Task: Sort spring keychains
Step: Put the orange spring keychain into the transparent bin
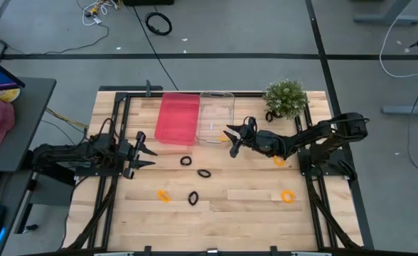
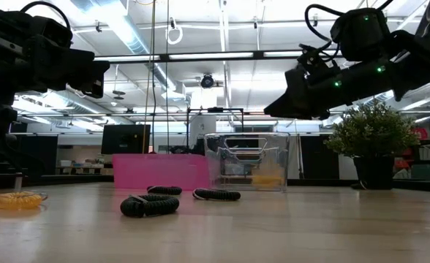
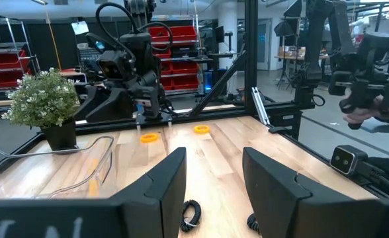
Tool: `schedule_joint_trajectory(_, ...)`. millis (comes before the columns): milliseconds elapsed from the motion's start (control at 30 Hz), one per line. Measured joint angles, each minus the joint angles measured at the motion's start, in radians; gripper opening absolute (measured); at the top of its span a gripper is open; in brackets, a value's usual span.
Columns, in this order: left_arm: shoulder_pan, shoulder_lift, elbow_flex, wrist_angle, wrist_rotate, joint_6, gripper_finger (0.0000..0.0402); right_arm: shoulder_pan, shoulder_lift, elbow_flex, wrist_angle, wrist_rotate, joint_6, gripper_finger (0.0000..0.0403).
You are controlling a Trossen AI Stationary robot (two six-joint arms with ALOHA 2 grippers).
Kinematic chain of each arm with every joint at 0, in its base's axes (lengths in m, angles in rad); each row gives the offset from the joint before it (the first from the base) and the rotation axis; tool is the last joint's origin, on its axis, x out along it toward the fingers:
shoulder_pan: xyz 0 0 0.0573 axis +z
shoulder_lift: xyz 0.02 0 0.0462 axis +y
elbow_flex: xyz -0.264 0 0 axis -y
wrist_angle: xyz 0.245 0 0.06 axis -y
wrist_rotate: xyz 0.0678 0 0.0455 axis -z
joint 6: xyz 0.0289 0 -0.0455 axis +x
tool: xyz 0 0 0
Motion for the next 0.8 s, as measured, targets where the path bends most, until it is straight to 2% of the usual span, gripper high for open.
schedule_joint_trajectory(167,0.000,0.000,0.000,0.000,0.000,0.000,0.0154,0.000,0.000,0.000,0.000,0.000,-0.001,0.0178)
schedule_joint_trajectory(333,0.000,0.000,0.000,0.000,0.000,0.000,0.0154,0.002,0.000,0.000,0.000,0.000,-0.036,0.0201)
schedule_joint_trajectory(633,0.000,0.000,0.000,0.000,0.000,-0.001,0.0154,0.029,-0.078,0.000,-0.042,0.000,-0.103,0.0203)
schedule_joint_trajectory(800,0.000,0.000,0.000,0.000,0.000,-0.001,0.0154,0.060,-0.216,0.000,-0.216,-0.001,-0.125,0.0203)
